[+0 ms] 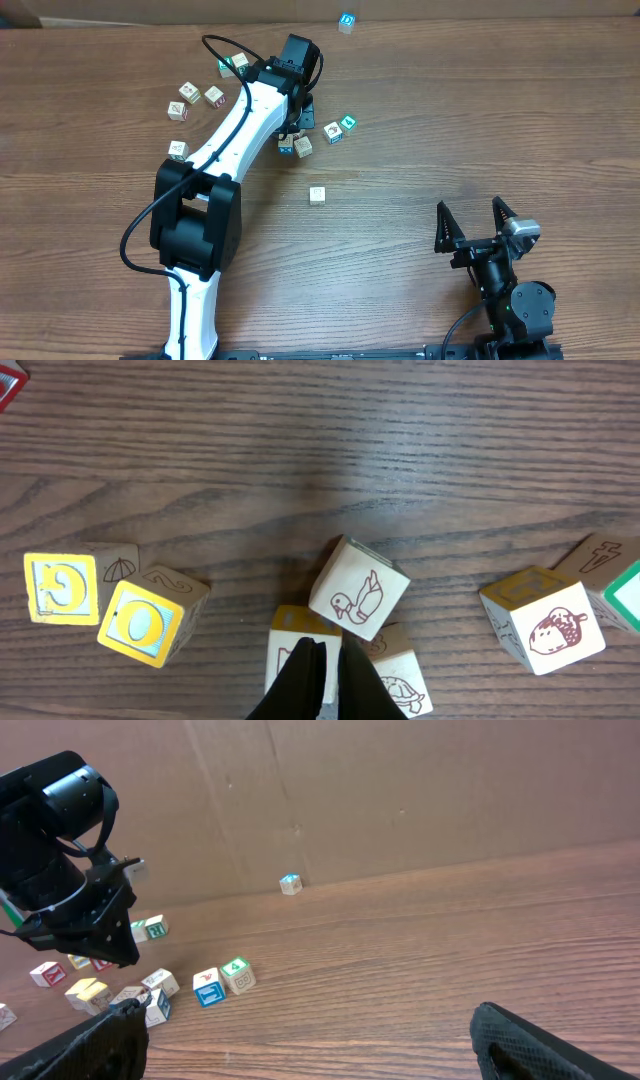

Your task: Form a tower

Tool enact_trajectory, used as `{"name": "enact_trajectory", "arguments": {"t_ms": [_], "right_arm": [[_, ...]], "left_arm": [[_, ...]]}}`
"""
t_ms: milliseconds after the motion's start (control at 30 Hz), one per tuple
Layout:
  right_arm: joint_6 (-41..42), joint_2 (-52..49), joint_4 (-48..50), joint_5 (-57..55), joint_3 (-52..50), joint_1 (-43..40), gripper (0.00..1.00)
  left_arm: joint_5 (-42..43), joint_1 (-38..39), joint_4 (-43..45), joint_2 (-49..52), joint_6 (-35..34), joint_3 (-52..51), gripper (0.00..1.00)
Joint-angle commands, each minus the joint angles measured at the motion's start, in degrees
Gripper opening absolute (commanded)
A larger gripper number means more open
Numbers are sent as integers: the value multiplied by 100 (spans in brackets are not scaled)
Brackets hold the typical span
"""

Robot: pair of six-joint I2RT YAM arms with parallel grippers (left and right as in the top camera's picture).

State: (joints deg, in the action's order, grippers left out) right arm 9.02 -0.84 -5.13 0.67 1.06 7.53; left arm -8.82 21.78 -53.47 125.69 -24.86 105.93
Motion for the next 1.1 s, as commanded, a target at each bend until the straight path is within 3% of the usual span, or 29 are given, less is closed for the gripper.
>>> {"name": "enact_trajectory", "arguments": {"t_ms": [0, 1067], "right_arm": [[31, 68, 28, 2, -59, -15, 100], [31, 68, 28, 2, -59, -15, 100]], "left_arm": [[-81, 31, 22, 63, 107, 17, 4], [356, 254, 149, 83, 39, 17, 4]]}}
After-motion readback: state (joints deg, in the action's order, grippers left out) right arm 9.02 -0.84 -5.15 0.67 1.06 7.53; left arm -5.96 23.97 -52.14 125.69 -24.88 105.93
